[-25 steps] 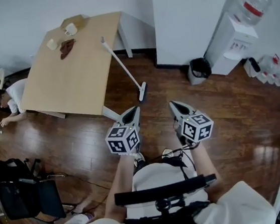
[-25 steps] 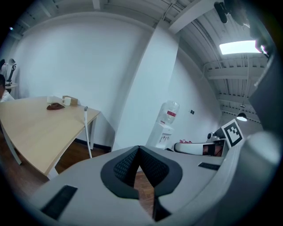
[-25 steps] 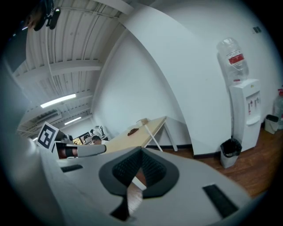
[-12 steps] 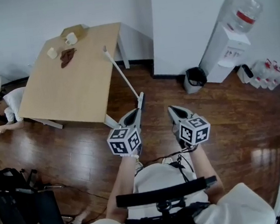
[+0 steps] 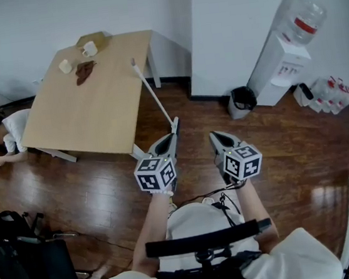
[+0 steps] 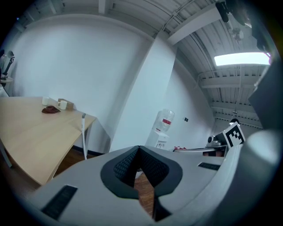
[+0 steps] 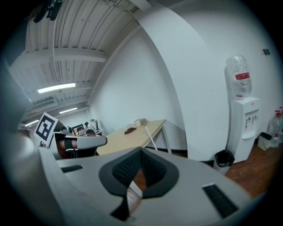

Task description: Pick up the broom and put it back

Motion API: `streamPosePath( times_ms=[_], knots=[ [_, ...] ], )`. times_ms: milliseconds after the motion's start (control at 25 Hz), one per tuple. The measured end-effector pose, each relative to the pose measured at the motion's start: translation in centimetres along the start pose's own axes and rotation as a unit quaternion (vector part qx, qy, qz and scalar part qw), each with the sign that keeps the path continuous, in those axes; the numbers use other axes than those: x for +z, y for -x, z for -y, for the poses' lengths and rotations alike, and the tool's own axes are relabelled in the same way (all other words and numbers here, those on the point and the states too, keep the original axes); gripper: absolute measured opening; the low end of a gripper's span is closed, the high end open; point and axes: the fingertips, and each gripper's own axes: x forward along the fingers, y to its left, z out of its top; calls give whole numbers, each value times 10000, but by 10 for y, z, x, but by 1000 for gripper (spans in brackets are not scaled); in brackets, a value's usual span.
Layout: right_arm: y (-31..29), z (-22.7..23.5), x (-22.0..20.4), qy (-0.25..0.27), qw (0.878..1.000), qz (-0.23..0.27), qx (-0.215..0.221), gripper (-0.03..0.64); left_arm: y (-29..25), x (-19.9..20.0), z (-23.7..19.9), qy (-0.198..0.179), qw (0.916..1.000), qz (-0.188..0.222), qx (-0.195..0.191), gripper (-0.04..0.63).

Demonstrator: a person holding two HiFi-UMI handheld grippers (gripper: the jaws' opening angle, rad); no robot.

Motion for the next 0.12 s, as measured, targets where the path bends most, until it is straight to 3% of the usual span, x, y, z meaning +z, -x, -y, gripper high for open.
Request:
streamPosePath(
  times_ms=[120],
  knots=[
    [-2, -1, 0, -4, 10000, -14, 2, 11, -1, 3, -1, -6, 10000, 15, -20, -11]
  ],
)
